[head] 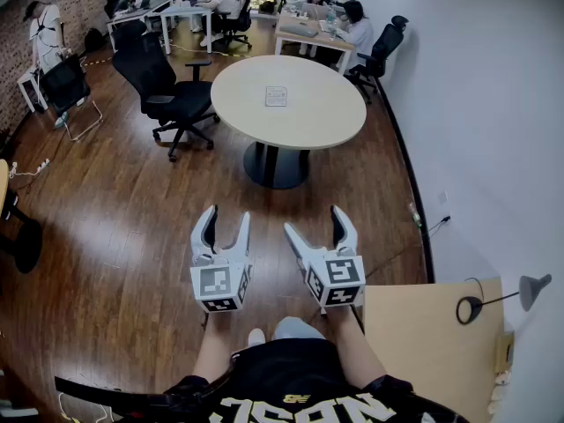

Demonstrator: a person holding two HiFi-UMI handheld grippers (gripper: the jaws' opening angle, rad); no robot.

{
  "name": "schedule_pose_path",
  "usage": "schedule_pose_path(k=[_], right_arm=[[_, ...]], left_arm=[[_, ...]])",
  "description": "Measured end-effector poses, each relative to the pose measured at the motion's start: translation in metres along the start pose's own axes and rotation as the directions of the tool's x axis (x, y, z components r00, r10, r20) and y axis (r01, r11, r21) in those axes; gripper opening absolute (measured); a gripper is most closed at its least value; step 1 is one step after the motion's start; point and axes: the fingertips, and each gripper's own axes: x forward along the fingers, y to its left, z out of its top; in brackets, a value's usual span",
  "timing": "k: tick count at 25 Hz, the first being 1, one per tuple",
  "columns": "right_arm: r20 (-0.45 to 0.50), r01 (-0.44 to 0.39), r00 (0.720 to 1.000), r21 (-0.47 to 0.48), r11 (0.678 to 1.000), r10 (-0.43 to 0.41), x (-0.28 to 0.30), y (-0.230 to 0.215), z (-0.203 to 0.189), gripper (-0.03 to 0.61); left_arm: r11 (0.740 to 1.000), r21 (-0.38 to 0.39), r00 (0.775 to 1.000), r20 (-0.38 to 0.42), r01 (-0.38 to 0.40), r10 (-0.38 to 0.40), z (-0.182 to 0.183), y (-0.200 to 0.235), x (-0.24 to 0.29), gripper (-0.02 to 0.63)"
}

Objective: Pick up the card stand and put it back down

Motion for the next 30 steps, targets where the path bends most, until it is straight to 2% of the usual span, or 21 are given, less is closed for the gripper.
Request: schedule_pose_path(k=[5, 10, 16, 19, 25, 30], right_arm=[[-0.016, 0.023, 1.000, 0.061, 0.998, -0.022, 0.033, -0.018, -0.012, 0.456], [0.005, -0.028, 1.000, 0.082, 0.996, 0.027, 0.086, -0.038, -0.010, 0.452], [0.062, -0.027, 0.998, 0.088, 0.996, 0.021, 0.159, -0.116, 0.036, 0.445], [0.080, -0.028, 0.997, 0.083, 0.996, 0.022, 0.188, -0.146, 0.047, 0.443], [0.049, -0.051, 0.998, 0.109, 0.993, 0.046, 0.230, -0.181, 0.026, 0.434], [0.015, -0.080, 0.997, 0.128, 0.989, 0.079, 0.262, -0.193, 0.013, 0.428]], left_arm=[[1.000, 0.022, 0.999, -0.043, 0.011, -0.010, -0.019, 0.014, 0.025, 0.258], [0.998, 0.066, 0.999, -0.044, -0.004, 0.007, -0.013, 0.027, 0.078, 0.259], [0.990, 0.140, 1.000, 0.004, 0.019, -0.020, 0.023, 0.015, 0.172, 0.259], [0.989, 0.145, 1.000, 0.020, 0.016, -0.019, 0.027, 0.011, 0.213, 0.258], [0.993, 0.120, 1.000, 0.013, 0.009, -0.011, 0.015, 0.004, 0.265, 0.258], [0.991, 0.132, 0.999, -0.046, -0.019, 0.025, -0.002, 0.019, 0.296, 0.258]])
